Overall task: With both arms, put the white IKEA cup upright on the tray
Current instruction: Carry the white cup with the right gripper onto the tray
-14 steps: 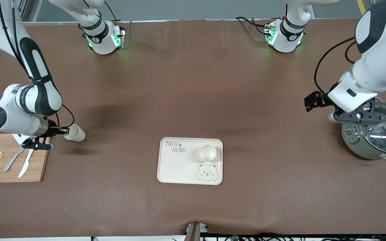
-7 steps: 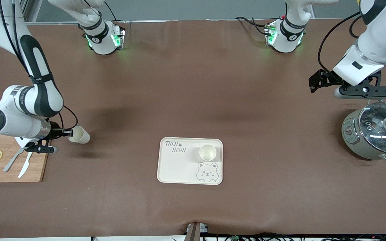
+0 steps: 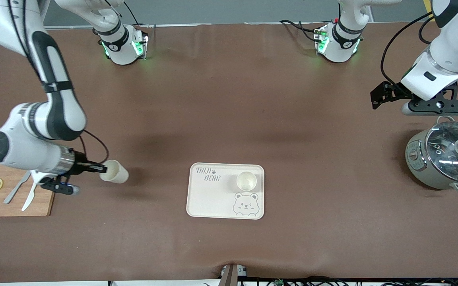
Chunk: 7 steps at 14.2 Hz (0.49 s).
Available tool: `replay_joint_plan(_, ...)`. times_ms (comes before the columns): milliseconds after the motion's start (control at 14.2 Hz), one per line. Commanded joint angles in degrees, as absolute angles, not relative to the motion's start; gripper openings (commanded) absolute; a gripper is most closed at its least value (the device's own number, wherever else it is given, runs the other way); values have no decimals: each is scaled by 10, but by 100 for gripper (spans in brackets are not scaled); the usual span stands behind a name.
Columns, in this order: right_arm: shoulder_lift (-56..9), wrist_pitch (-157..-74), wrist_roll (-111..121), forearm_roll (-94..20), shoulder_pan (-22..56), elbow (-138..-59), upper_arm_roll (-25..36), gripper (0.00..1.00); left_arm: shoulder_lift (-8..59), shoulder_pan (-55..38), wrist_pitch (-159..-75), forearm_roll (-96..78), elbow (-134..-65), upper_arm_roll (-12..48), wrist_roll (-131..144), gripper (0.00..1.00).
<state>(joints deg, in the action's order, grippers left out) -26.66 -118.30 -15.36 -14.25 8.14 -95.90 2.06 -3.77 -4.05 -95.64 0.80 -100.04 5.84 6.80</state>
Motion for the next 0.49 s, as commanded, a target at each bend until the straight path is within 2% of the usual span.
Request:
replay_joint_plan(0,-321,-1164,-265,-150,130,-873,27,0,-65,-24,-963,-10,-1022,59,56,100)
replay_joint_plan(422,-385,-1160,-423,-145,228,-800,28,0,-76,-7,-961,-14,-1048,58,9,100)
